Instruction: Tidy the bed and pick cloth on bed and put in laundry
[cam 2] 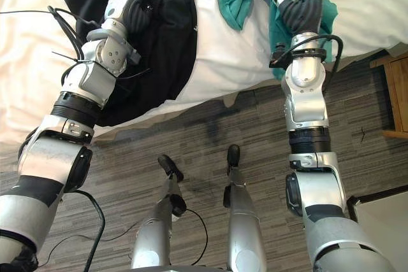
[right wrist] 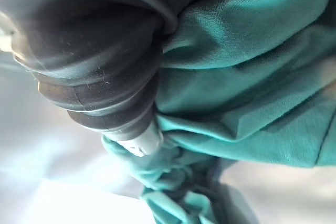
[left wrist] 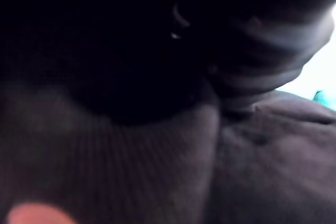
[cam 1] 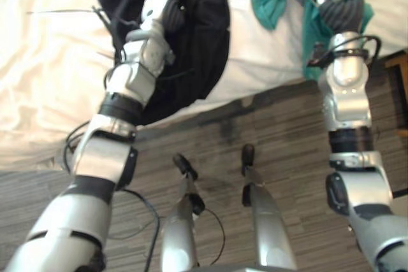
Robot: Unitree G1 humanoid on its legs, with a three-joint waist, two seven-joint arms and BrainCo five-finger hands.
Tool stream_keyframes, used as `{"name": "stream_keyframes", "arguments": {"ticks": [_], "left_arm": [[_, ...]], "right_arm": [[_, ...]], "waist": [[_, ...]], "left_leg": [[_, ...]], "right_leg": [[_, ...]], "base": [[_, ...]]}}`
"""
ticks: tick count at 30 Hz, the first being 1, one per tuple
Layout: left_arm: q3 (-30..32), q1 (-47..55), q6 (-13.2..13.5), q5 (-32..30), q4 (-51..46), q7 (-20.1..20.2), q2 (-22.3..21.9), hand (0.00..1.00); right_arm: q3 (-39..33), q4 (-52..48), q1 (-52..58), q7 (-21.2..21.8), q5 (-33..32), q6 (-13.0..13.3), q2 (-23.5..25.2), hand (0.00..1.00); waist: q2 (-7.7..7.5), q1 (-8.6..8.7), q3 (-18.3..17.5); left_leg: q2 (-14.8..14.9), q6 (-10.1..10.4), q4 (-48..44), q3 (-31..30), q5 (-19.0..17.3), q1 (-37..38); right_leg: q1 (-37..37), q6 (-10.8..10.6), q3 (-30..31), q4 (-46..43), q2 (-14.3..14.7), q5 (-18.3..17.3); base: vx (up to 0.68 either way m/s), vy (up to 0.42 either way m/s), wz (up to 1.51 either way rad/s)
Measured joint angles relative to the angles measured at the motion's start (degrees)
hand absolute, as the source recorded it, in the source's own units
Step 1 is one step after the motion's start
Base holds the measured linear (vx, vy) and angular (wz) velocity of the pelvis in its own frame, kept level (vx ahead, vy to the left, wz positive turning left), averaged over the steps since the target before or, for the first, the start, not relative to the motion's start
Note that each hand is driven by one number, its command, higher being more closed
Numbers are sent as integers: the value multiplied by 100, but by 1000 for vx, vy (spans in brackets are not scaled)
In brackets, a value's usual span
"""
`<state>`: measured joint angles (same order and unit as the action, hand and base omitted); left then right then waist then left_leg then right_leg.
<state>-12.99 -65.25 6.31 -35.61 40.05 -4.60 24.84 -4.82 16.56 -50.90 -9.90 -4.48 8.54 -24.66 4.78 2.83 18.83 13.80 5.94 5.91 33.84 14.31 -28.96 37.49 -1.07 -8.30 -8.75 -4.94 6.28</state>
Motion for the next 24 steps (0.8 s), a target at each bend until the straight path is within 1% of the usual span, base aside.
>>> {"name": "stream_keyframes", "arguments": {"ticks": [2,3,4,5,6,8,9,10,12,14,16,18,20,21,23,24], "left_arm": [[-49,431,108,436,-594,-2,207,100],[-52,562,142,582,-755,-21,251,100],[-64,858,204,850,-1046,-91,309,100],[-123,1262,262,1072,-1442,-249,350,100],[-131,1414,284,1121,-1599,-306,365,100],[-131,1979,310,1306,-2280,-488,427,100],[-85,2313,344,1418,-2755,-606,494,100],[-49,2481,388,1506,-3018,-684,517,100],[28,2808,465,1719,-3657,-824,475,100],[190,3312,650,1925,-4246,-878,402,100],[343,3630,779,2031,-4514,-939,279,100],[498,4048,915,2220,-4727,-945,34,100],[521,4336,957,2285,-4732,-928,-69,100],[533,4461,978,2373,-4732,-923,-117,100],[704,4700,1037,2523,-4732,-906,-237,100],[877,4843,1059,2686,-4736,-884,-312,100]], "right_arm": [[-155,-385,413,-7,-1,19,-178,100],[-228,-434,511,-14,-4,19,-186,100],[-329,-458,661,-49,-12,22,-195,100],[-388,-460,848,-143,-33,35,-219,100],[-389,-460,914,-167,-59,48,-230,100],[-388,-582,1200,-262,-206,128,-219,100],[-390,-768,1373,-269,-286,177,-181,100],[-395,-886,1478,-270,-355,225,-157,100],[-506,-1101,1735,-274,-533,337,-10,100],[-572,-1119,2012,-271,-799,478,265,100],[-604,-1117,2204,-267,-902,539,386,100],[-619,-1062,2578,-259,-946,615,523,100],[-654,-873,2777,-238,-955,632,641,100],[-668,-752,2884,-235,-962,631,661,100],[-732,-589,3146,-211,-977,631,744,100],[-802,-591,3310,-163,-1042,633,862,100]], "waist": [[-2,7,-1],[-2,10,-1],[-2,9,-1],[-2,5,-1],[-2,-16,-1],[-3,-71,-2],[-3,-84,-2],[-4,-95,-2],[-7,-89,-4],[-21,-85,-11],[-32,-86,-74],[-77,-46,-262],[-86,14,-337],[-84,40,-341],[-89,77,-472],[-87,104,-597]], "left_leg": [[-6,-7,-3,-66,11,43],[-9,-27,-6,-83,28,56],[-22,-108,-39,-90,102,98],[-45,-79,-42,-114,146,183],[-51,-65,-42,-139,156,217],[-83,35,-43,-282,228,300],[-88,70,-44,-413,253,317],[-90,78,-45,-451,260,327],[-96,72,-46,-594,265,417],[-98,71,-46,-725,265,717],[-109,71,-46,-744,264,841],[-163,69,-44,-936,263,914],[-169,70,-42,-1052,260,1020],[-169,71,-41,-1071,257,1102],[-160,85,-39,-1163,242,1185],[-154,79,-39,-1226,225,1195]], "right_leg": [[-104,-3,-109,-16,-22,-55],[-142,-1,-134,-22,-28,-84],[-204,-7,-206,-92,-58,-166],[-277,3,-288,-263,-113,-319],[-304,6,-307,-332,-128,-375],[-393,29,-442,-548,-201,-565],[-423,44,-517,-627,-214,-606],[-446,59,-554,-667,-211,-616],[-606,57,-627,-722,-216,-697],[-937,61,-689,-722,-219,-733],[-1061,46,-674,-717,-220,-749],[-1174,9,-653,-627,-208,-844],[-1299,-3,-644,-563,-201,-827],[-1429,-24,-647,-467,-187,-788],[-1620,-39,-644,-208,-142,-655],[-1690,-53,-645,-51,-114,-565]], "base": [[49,-39,18],[81,-52,29],[89,-56,39],[79,-53,40],[67,-52,39],[65,-72,41],[72,-93,38],[56,-71,30],[45,-58,29],[22,-66,17],[-5,-45,2],[-10,-73,2],[-11,-27,-1],[-38,-13,-1],[-34,-4,-4],[-7,1,-5]]}}
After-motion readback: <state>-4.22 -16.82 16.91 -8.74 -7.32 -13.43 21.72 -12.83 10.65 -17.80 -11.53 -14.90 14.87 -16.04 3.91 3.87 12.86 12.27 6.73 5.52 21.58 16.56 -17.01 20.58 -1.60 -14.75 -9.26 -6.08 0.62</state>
